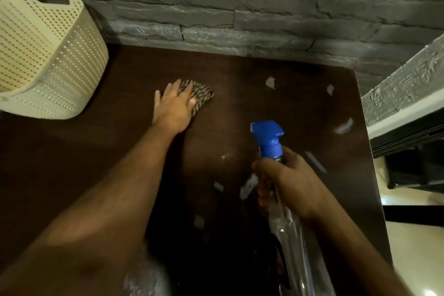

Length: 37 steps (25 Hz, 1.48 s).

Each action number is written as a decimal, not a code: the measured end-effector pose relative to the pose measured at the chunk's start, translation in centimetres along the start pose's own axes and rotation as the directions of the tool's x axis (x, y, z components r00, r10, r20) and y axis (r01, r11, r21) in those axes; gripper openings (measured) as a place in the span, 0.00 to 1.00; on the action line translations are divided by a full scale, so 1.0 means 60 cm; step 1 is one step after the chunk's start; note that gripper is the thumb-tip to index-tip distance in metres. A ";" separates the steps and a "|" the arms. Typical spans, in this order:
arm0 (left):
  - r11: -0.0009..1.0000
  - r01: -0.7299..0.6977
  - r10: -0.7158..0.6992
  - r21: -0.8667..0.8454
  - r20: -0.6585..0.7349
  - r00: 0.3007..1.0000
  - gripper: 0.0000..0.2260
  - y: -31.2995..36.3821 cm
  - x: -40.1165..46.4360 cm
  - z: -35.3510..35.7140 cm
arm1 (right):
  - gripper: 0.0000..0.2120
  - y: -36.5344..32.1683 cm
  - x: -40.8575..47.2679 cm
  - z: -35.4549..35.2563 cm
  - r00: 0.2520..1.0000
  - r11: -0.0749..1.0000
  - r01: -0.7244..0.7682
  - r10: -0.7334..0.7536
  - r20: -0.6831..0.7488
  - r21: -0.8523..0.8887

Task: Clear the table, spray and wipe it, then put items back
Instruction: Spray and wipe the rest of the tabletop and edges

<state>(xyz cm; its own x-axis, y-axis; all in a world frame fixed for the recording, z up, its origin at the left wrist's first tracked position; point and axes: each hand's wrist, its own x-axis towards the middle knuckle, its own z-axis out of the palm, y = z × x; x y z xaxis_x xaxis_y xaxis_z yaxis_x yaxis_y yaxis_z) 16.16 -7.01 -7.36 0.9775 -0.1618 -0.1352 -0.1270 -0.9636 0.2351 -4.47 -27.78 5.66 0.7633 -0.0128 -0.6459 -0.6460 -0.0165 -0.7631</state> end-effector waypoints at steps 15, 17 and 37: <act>0.954 -0.296 0.294 0.043 0.033 0.955 0.23 0.099 -0.194 0.056 | 0.09 0.062 -0.076 0.005 0.998 0.998 0.053 -0.052 0.018 -0.027; 0.925 -0.378 0.379 -0.032 0.011 0.926 0.23 0.055 -0.302 0.075 | 0.09 0.062 -0.087 0.000 0.998 0.998 0.052 -0.051 0.043 -0.035; 0.948 -0.312 0.309 0.056 0.055 0.950 0.23 0.056 -0.186 0.035 | 0.13 0.129 -0.128 0.111 0.996 0.992 0.023 -0.012 -0.093 0.123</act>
<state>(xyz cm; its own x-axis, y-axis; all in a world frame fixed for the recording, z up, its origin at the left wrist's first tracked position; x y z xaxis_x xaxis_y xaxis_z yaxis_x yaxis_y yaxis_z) 4.48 -8.88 -7.07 0.8798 -0.4629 -0.1085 -0.4346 -0.8755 0.2110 -15.35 -21.16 4.57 0.7676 -0.1056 -0.6322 -0.6233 0.1068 -0.7746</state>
